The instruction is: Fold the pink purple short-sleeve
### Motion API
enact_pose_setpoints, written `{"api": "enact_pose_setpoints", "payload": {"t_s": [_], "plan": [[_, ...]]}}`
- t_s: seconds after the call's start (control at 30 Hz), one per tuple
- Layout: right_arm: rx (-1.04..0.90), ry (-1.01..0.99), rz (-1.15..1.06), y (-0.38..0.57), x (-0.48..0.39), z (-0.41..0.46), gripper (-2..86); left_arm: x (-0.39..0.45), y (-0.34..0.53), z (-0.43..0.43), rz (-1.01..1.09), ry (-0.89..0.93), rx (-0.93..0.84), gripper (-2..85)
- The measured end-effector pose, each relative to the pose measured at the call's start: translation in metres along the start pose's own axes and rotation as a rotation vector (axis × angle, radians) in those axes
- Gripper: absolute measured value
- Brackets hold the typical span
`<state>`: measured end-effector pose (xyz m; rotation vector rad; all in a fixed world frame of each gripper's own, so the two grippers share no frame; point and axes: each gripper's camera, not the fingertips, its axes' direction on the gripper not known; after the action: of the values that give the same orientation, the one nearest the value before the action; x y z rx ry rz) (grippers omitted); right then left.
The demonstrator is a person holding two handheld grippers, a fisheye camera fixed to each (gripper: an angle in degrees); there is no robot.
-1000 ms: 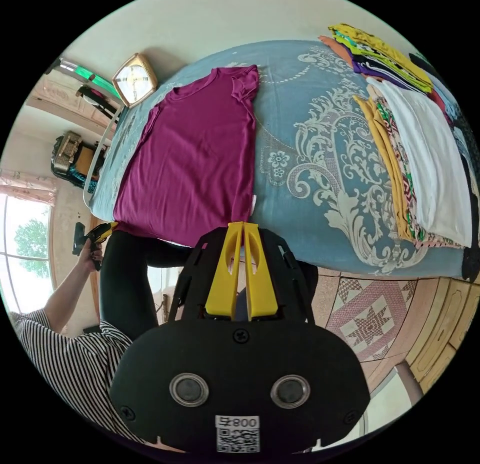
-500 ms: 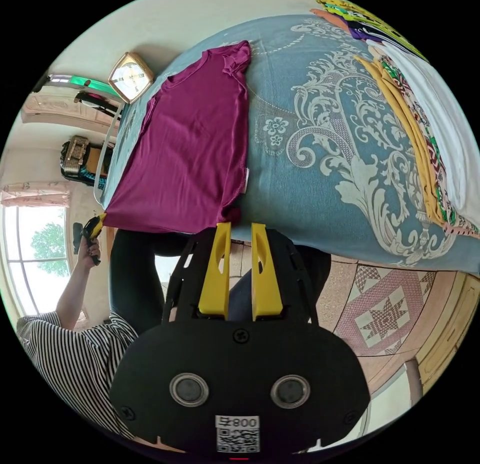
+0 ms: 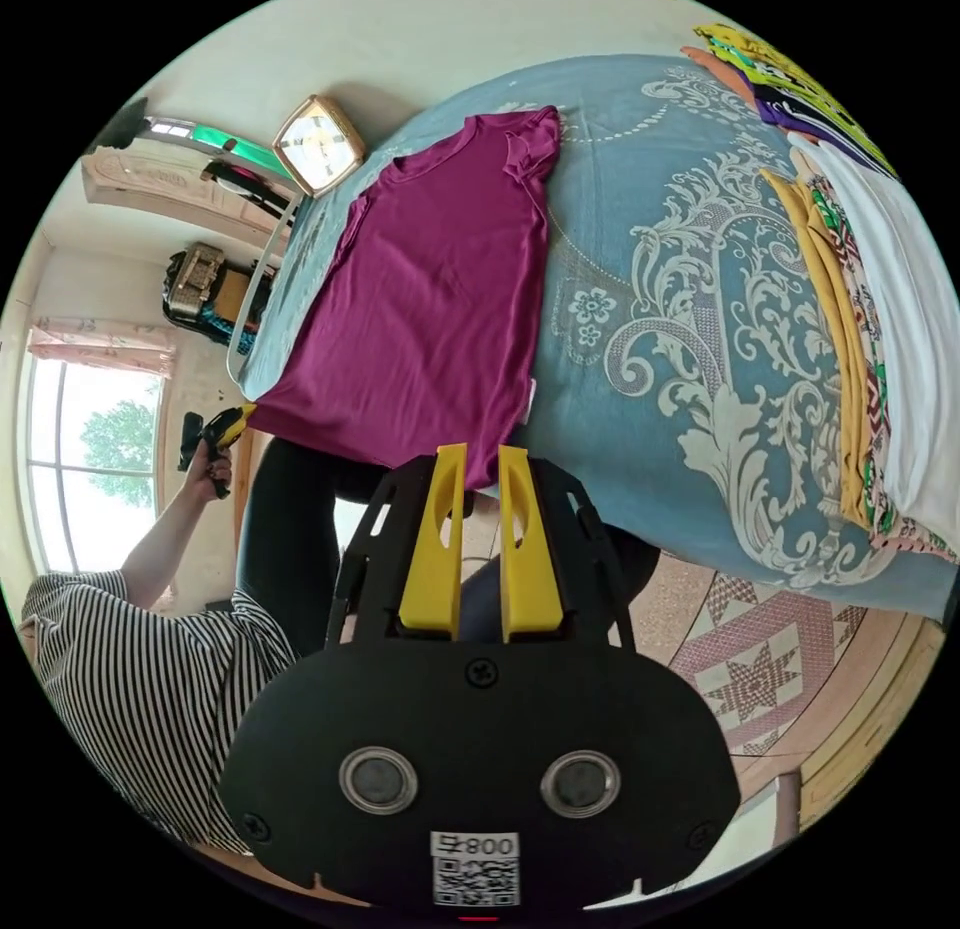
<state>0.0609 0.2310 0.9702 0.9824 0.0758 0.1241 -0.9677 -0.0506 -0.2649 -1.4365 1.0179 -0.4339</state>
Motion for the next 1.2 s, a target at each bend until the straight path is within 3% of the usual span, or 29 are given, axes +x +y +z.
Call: {"api": "enact_pose_setpoints", "payload": {"t_s": [0.27,0.7,0.93,1.2], "plan": [[-0.058,0.132,-0.125,-0.003,-0.006,0.02,8.7,-0.006,0.006,0.012,-0.036,0.002,-0.017,0.6],[-0.05,-0.082,-0.162,-0.061,-0.006,0.022,1.0,0.008,-0.003,0.017,-0.018,0.036,0.014,0.6],[-0.152,0.133,-0.276,-0.047,-0.014,0.04,5.3,0.015,-0.006,0.027,-0.012,0.034,-0.004,0.6],[-0.118,0.037,-0.272,-0.045,-0.002,0.056,7.8,0.009,0.001,0.036,-0.058,0.052,-0.001,0.7]]}}
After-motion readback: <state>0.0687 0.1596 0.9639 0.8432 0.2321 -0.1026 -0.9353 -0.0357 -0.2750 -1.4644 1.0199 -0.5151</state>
